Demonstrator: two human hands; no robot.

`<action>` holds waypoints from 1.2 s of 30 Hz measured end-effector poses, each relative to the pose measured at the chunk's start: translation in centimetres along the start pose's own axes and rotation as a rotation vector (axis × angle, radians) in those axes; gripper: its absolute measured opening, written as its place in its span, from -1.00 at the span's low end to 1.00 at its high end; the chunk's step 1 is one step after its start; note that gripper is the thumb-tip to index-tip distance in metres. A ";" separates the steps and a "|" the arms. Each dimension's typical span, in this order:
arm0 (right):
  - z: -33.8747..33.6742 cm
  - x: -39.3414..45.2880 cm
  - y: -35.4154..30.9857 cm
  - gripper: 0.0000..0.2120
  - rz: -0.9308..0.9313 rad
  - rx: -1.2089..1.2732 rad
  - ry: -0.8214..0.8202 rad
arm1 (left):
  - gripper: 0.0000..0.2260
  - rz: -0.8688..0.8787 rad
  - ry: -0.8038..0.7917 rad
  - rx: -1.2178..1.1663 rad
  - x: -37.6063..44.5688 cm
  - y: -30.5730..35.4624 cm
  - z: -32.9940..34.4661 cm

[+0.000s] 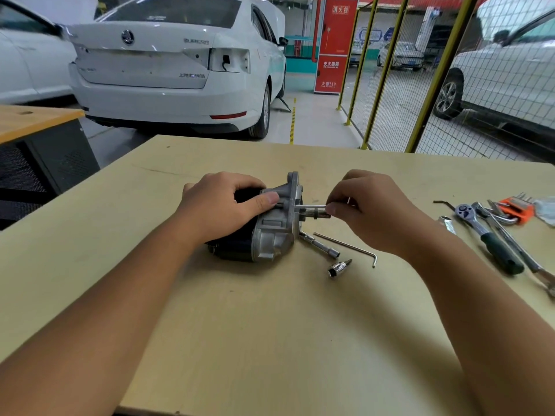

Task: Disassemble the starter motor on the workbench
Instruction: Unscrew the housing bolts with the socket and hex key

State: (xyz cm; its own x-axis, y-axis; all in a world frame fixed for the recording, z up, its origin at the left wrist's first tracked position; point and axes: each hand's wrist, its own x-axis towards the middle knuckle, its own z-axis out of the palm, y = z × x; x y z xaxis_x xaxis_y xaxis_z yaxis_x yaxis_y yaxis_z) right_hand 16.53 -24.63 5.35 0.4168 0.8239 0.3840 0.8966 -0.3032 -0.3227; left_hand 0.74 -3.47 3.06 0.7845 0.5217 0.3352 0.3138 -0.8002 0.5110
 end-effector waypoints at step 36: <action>0.3 -0.2 0.1 -0.86 -0.005 0.031 0.006 | -0.34 -0.018 0.023 0.027 0.0 0.1 0.5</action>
State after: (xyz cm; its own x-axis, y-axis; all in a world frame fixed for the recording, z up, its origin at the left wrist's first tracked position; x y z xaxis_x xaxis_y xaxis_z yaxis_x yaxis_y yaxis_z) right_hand 16.53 -24.64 4.97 0.4129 0.8226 0.3909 0.8939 -0.2839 -0.3469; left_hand 1.03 -3.70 2.74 0.7659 0.5429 0.3444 0.3427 -0.7980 0.4958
